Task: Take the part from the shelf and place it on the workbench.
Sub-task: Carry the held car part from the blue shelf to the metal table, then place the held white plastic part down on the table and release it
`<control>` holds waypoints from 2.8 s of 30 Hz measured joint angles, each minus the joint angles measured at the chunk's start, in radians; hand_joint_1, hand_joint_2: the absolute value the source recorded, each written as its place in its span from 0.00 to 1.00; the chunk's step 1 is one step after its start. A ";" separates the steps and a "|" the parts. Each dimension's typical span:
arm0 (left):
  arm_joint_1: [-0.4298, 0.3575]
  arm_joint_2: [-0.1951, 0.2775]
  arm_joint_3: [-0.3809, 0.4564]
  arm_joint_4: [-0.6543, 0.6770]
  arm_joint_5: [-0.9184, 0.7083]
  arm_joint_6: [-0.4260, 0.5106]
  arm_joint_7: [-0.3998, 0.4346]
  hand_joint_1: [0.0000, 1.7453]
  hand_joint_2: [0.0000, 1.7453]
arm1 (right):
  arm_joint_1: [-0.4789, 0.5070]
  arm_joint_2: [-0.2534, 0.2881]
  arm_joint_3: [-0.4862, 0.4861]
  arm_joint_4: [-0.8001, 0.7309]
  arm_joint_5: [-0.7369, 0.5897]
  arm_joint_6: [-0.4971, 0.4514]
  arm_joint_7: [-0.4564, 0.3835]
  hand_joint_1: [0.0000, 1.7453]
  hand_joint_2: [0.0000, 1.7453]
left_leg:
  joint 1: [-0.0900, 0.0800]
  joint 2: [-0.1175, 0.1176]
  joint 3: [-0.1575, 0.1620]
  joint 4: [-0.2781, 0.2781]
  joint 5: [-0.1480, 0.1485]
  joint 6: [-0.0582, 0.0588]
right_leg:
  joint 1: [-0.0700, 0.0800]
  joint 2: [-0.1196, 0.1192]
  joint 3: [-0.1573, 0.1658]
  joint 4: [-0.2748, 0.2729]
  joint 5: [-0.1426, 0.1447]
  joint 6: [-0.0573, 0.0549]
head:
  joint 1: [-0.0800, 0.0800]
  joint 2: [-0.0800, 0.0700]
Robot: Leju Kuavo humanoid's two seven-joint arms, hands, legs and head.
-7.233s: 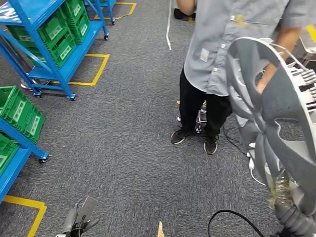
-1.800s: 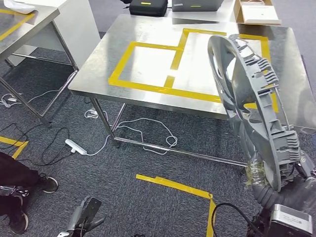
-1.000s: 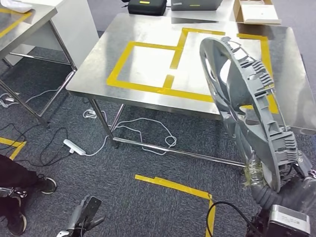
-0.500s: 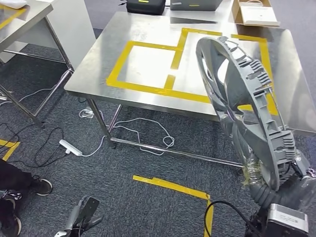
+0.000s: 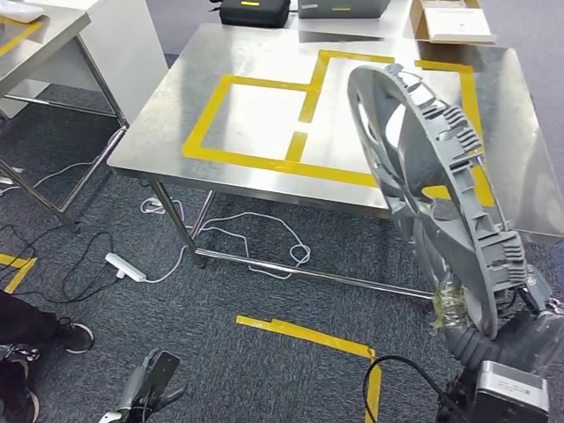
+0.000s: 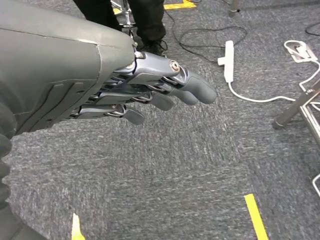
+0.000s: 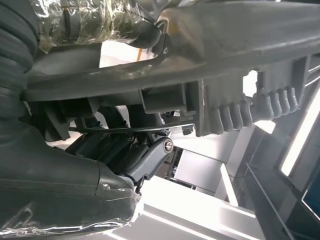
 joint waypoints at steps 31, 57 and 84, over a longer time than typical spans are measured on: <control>-0.003 0.002 -0.010 0.000 0.000 -0.002 -0.001 0.00 1.00 | -0.002 0.000 0.000 0.003 -0.003 -0.001 -0.001 1.00 1.00 | 0.002 -0.002 0.037 0.005 -0.041 -0.006 | 0.001 -0.001 -0.014 0.006 0.005 -0.006 | -0.009 0.000; -0.009 0.002 -0.033 0.000 -0.026 -0.024 0.014 0.00 1.00 | -0.115 0.000 -0.001 0.021 -0.017 0.017 0.002 1.00 1.00 | 0.004 -0.006 0.046 -0.018 -0.022 0.013 | 0.001 -0.004 -0.046 0.040 0.022 0.030 | -0.003 0.000; -0.015 0.003 -0.074 0.000 -0.039 -0.039 0.032 0.00 1.00 | -0.246 0.008 0.000 0.176 0.007 0.053 0.062 1.00 1.00 | 0.000 -0.006 0.022 -0.025 0.006 0.040 | 0.000 -0.002 -0.117 0.193 -0.039 0.038 | -0.003 0.000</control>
